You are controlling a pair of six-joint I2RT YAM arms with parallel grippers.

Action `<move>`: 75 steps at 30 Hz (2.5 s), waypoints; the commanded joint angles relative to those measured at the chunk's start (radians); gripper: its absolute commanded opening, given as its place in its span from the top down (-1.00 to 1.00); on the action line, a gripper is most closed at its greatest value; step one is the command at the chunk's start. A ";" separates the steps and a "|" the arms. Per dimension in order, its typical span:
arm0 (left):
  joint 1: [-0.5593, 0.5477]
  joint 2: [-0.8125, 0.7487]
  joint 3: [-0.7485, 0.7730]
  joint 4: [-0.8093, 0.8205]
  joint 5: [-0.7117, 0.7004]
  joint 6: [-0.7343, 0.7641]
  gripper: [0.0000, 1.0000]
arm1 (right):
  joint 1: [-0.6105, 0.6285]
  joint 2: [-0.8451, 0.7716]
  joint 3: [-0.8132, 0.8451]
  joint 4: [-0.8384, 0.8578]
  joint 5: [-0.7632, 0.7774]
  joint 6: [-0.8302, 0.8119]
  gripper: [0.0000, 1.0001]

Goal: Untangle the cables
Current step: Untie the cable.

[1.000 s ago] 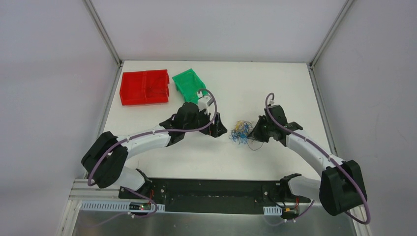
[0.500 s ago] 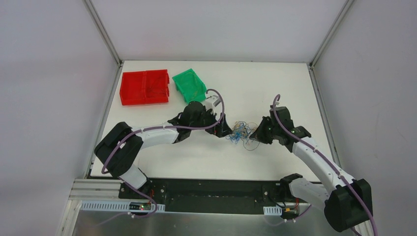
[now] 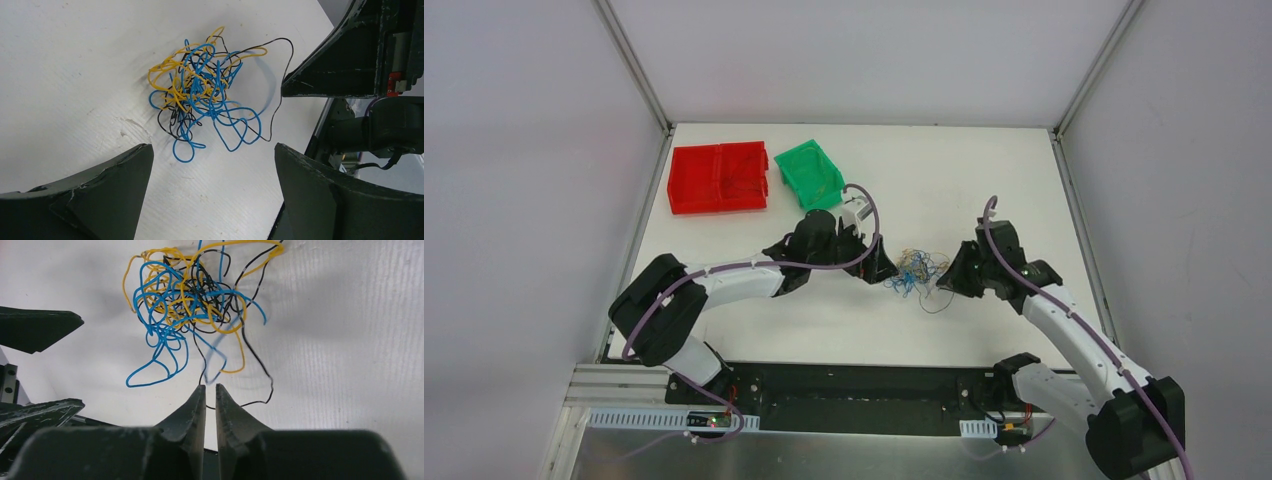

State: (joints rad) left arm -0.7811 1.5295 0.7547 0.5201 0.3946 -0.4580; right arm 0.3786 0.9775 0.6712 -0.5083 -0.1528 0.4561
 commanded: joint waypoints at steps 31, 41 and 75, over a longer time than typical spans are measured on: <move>-0.065 0.301 0.239 0.029 0.090 0.109 -0.73 | -0.037 -0.069 -0.123 0.017 0.125 0.169 0.02; -0.063 0.356 0.303 -0.033 0.032 0.110 -0.23 | -0.038 0.053 -0.086 0.100 0.132 0.147 0.66; 0.277 -0.683 -0.217 -0.792 -0.747 -0.214 1.00 | -0.483 -0.152 0.064 -0.182 0.478 0.267 1.00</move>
State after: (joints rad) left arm -0.5625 0.9596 0.5575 -0.0643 -0.1925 -0.5476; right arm -0.0349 0.8467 0.7033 -0.6361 0.2352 0.6476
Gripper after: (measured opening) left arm 0.019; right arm 0.010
